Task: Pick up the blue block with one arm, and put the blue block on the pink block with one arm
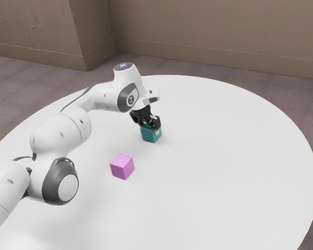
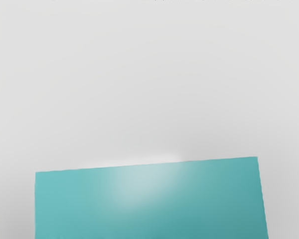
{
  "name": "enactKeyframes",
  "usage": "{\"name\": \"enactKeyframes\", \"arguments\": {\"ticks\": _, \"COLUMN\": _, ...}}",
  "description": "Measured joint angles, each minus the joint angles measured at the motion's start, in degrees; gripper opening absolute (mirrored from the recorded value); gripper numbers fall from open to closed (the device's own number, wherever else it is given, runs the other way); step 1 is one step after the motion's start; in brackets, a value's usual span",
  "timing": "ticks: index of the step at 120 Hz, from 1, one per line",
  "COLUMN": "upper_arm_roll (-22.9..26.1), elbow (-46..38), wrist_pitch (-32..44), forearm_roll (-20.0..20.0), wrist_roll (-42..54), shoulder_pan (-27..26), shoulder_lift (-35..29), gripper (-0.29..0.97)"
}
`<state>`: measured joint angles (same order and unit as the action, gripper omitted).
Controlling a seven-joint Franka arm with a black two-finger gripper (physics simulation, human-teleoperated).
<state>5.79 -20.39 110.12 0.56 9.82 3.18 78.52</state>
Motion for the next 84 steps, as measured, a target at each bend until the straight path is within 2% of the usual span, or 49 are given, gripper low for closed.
{"name": "enactKeyframes", "arguments": {"ticks": 13, "upper_arm_roll": -0.2, "elbow": -0.1, "wrist_pitch": -0.2, "forearm_roll": 0.2, "wrist_roll": -0.1, "shoulder_pan": 0.1, "shoulder_lift": -0.8, "gripper": 0.33}}
{"name": "enactKeyframes", "arguments": {"ticks": 20, "upper_arm_roll": -0.1, "elbow": -2.4, "wrist_pitch": -0.5, "forearm_roll": 0.5, "wrist_roll": -0.2, "shoulder_pan": 0.2, "shoulder_lift": -3.5, "gripper": 0.33}}
{"name": "enactKeyframes", "arguments": {"ticks": 29, "upper_arm_roll": -0.5, "elbow": -13.6, "wrist_pitch": -0.8, "forearm_roll": 0.6, "wrist_roll": -0.6, "shoulder_pan": 0.9, "shoulder_lift": -11.8, "gripper": 0.33}}
{"name": "enactKeyframes", "arguments": {"ticks": 41, "upper_arm_roll": -2.7, "elbow": -23.4, "wrist_pitch": -1.0, "forearm_roll": 0.4, "wrist_roll": -1.4, "shoulder_pan": 0.2, "shoulder_lift": -19.6, "gripper": 0.33}}
{"name": "enactKeyframes", "arguments": {"ticks": 48, "upper_arm_roll": -3.4, "elbow": -32.6, "wrist_pitch": -0.3, "forearm_roll": 0.1, "wrist_roll": -1.9, "shoulder_pan": 0.0, "shoulder_lift": -25.7, "gripper": 0.33}}
{"name": "enactKeyframes", "arguments": {"ticks": 61, "upper_arm_roll": -3.8, "elbow": -51.7, "wrist_pitch": 4.9, "forearm_roll": -0.2, "wrist_roll": -2.9, "shoulder_pan": -0.1, "shoulder_lift": -36.9, "gripper": 0.33}}
{"name": "enactKeyframes", "arguments": {"ticks": 84, "upper_arm_roll": -3.9, "elbow": -73.0, "wrist_pitch": 17.9, "forearm_roll": -0.1, "wrist_roll": -4.4, "shoulder_pan": 0.3, "shoulder_lift": -50.1, "gripper": 0.32}}
